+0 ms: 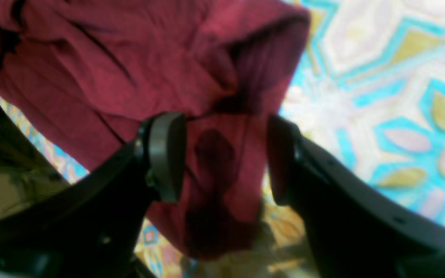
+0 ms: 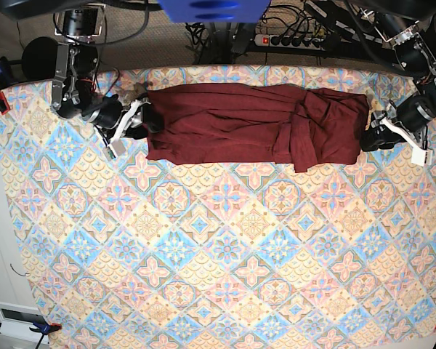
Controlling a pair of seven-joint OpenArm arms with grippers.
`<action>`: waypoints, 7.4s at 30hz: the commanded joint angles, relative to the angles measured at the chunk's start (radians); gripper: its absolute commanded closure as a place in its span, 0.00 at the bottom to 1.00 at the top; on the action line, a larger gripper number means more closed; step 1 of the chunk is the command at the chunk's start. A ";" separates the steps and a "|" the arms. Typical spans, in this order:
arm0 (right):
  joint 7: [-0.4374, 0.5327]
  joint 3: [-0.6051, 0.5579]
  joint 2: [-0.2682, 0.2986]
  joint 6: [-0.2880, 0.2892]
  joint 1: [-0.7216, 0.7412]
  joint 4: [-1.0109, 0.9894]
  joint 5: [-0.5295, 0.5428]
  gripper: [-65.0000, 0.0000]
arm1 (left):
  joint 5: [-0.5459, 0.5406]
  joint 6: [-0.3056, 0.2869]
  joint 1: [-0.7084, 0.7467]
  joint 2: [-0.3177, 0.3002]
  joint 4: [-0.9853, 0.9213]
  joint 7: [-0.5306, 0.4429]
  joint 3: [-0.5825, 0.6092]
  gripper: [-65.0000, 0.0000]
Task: Layout the t-shirt on the table in an organized manner, then fold the t-shirt properly
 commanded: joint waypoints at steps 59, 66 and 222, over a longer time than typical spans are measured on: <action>0.020 0.138 -0.074 0.003 0.105 -0.104 -0.015 0.99 | -0.098 -0.008 -0.009 -0.017 0.016 -0.014 -0.007 0.45; 0.020 0.212 -0.065 0.003 0.196 -0.111 -0.151 0.99 | -0.093 -0.008 -0.006 -0.015 0.015 -0.014 -0.004 0.45; 0.093 -0.129 -0.143 0.003 0.365 -0.150 -0.185 0.52 | -0.055 -0.004 -0.013 0.048 0.013 -0.014 -0.002 0.46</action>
